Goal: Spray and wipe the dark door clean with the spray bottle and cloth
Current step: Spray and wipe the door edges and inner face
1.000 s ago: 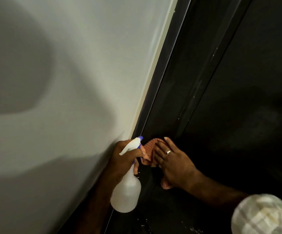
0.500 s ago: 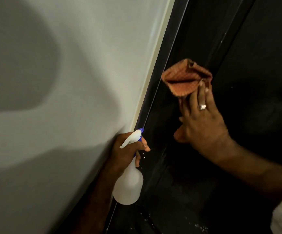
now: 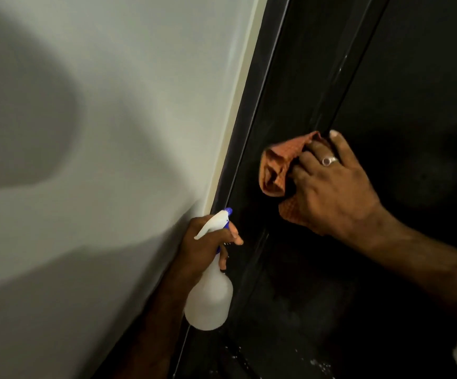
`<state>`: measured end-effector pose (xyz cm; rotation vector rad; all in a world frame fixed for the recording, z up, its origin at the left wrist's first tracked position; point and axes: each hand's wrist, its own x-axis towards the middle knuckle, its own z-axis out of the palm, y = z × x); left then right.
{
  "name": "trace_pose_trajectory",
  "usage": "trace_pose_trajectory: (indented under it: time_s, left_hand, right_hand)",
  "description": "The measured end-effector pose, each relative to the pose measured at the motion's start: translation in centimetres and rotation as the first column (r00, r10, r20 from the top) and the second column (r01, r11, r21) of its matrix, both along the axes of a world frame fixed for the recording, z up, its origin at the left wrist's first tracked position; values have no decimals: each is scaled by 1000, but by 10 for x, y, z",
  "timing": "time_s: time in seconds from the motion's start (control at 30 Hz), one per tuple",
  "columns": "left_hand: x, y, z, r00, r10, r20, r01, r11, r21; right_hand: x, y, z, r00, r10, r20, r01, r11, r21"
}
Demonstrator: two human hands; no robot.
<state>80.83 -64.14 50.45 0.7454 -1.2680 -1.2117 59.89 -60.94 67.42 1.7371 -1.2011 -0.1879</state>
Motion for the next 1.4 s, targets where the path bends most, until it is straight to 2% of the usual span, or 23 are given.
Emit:
trace_pose_trajectory:
  time_s: [0.07,0.2,0.37,0.43,0.5,0.63,0.73,0.87,1.0,1.17,1.3,1.4]
  left_hand:
    - [-6,-2,-1,1000,-15,11,15,1000,-9]
    - [-12,-3,0,999,-37,27,38,999,-6]
    - [-9,1,11,999,-43,18,43,999,23]
    - [-8,0,16,998,-57,40,56,998,37]
    - [-9,-2,23,995,-71,66,69,997,33]
    - [-10,-8,32,994,-37,104,35,999,20]
    - [-7,-7,29,998,11,68,-9,1000,-25]
    - [-4,-12,6,999,25,25,-24,1000,-3]
    - [-3,-14,-12,995,84,48,-89,990,111]
    - [-3,-4,-34,987,151,59,-160,968,191]
    - [0,6,-47,986,151,75,-165,956,243]
    - [1,4,-50,983,152,103,-176,941,288]
  right_hand:
    - [8,1,-9,997,-83,0,83,996,-22]
    - [15,3,-54,979,-196,-50,200,975,100]
    - [6,13,-95,974,-95,-207,177,887,426]
    - [2,11,-83,981,-7,-195,95,888,450]
    - [-4,6,-53,988,102,-117,-52,928,369]
    - [-9,-10,28,984,171,-43,-168,984,65]
    - [-2,-19,62,998,61,-13,-62,993,-97]
    - [11,-35,33,988,-98,-115,73,977,-202]
    - [17,-65,-18,978,-35,-205,21,997,-71]
    - [45,-89,-89,967,-57,-247,81,993,85]
    - [39,-63,-159,948,-33,-317,136,942,308]
    - [15,-27,-179,930,-17,-368,171,904,392]
